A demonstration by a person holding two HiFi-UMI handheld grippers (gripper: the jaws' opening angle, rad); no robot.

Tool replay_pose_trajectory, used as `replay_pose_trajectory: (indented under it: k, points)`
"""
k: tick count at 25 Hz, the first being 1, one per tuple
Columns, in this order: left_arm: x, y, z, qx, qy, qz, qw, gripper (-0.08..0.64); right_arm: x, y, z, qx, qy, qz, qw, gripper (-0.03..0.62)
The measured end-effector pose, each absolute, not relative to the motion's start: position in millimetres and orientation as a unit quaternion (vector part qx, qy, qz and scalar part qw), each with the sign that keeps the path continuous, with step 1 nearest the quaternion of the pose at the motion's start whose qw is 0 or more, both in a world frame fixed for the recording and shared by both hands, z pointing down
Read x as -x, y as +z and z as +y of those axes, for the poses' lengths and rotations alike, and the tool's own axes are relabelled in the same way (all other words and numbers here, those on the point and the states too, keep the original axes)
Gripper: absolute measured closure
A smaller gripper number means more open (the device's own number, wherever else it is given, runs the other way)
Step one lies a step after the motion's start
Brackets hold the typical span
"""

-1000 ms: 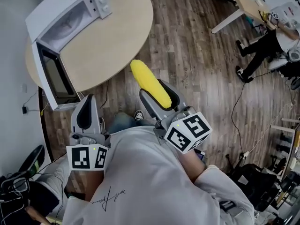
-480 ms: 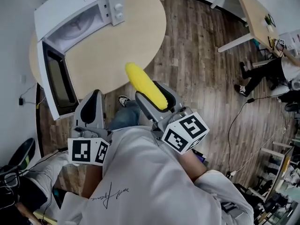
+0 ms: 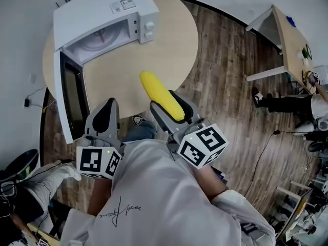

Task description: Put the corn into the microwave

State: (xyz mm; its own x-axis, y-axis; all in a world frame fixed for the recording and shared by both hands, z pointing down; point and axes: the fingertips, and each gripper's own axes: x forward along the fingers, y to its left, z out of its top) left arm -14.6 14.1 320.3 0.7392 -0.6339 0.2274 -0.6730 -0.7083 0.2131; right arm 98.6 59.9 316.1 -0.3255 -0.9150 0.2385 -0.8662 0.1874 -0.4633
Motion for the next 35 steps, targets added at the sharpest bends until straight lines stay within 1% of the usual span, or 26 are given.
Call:
replay_pose_trajectory:
  k: [8, 15, 28, 35]
  points:
    - [1.4, 335.6, -23.1, -0.919, 0.082, -0.352, 0.160, 0.569, -105.9, 329.3, 6.6, 0.562, -0.277, 0.779, 0.021, 0.331]
    - [5.6, 345.4, -49.5, -0.910, 0.074, -0.369, 0.171, 0.569, -101.2, 339.8, -26.5, 0.548, -0.281, 0.788, -0.005, 0.331]
    - [37.0, 351.3, -88.0, -0.893, 0.046, -0.417, 0.161, 0.569, -66.8, 346.5, -69.2, 0.519, -0.273, 0.809, -0.039, 0.331]
    - [55.8, 361.2, -92.5, -0.882, 0.045, -0.434, 0.176, 0.569, -51.4, 356.3, -87.7, 0.509, -0.274, 0.814, -0.050, 0.331]
